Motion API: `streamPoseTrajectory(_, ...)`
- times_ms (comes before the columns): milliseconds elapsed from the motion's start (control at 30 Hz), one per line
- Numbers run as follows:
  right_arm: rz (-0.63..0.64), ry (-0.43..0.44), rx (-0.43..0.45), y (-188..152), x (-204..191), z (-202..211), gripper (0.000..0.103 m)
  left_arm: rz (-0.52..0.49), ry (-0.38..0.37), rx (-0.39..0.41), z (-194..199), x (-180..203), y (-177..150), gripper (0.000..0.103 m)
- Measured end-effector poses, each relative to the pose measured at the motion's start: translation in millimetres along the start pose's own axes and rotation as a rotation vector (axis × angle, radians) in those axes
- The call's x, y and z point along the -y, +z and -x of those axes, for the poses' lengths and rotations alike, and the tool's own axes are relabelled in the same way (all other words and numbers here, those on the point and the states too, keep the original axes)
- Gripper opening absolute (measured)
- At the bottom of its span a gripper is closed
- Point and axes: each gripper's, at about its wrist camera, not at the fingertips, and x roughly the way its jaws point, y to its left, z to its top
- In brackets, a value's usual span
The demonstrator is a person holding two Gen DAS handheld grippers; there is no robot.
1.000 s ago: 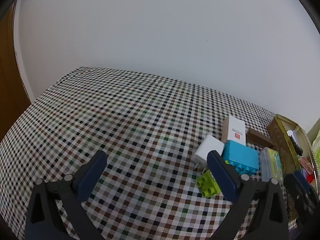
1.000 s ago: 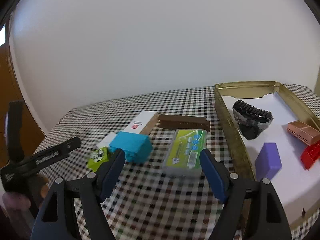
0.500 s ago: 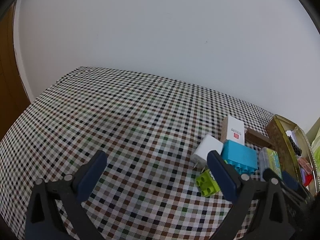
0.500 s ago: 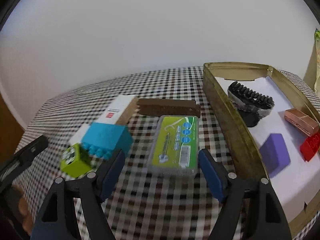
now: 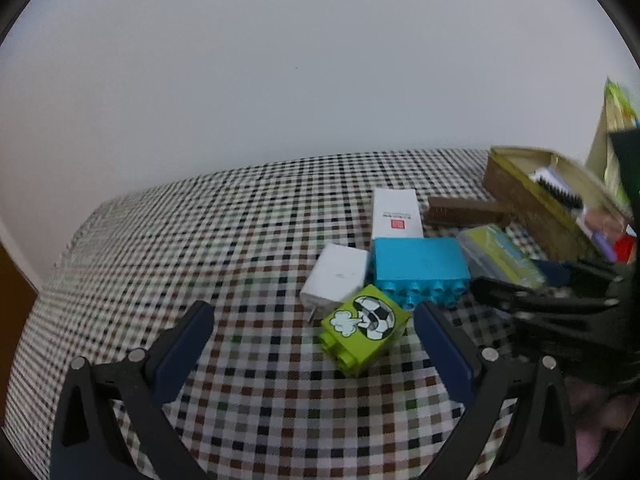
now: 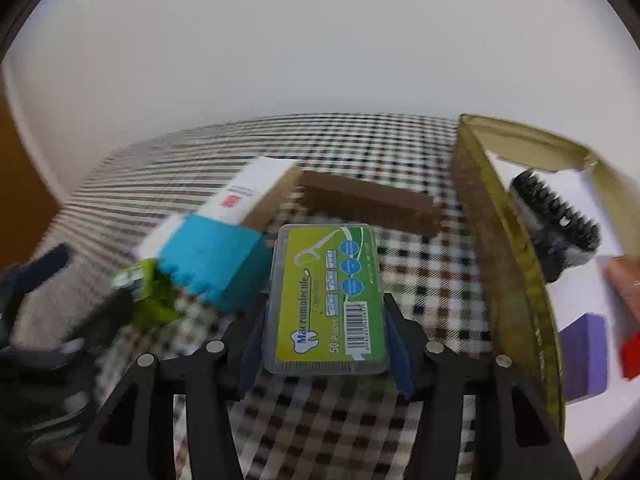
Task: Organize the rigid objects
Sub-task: 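Grasp the green soccer-print brick with the left gripper while the right grasps the floss case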
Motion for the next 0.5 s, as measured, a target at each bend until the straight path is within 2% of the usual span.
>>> streamPoseTrajectory(167, 0.05, 0.047, -0.009, -16, 3, 7, 0.056, 0.03, -0.104, -0.077, -17, -5, 3, 0.099)
streamPoseTrajectory(200, 0.056, 0.048, -0.01, -18, 2, 7, 0.056, 0.043, -0.118, -0.095, -20, -7, 3, 0.094)
streamPoseTrajectory(267, 0.056, 0.049, -0.01, -18, 0, 6, 0.056, 0.07, -0.15, -0.137, -28, -9, 0, 0.068)
streamPoseTrajectory(300, 0.056, 0.048, -0.011, -16, -2, 5, 0.056, 0.091, -0.177, -0.167, -34, -11, -1, 0.064)
streamPoseTrajectory(400, 0.055, 0.047, -0.011, -16, -3, 2, 0.056, 0.098, -0.194, -0.154, -29, -11, -5, 0.056)
streamPoseTrajectory(500, 0.055, 0.047, -0.011, -15, -4, 1, 0.056, 0.084, -0.165, -0.158, -22, -7, -13, 0.051)
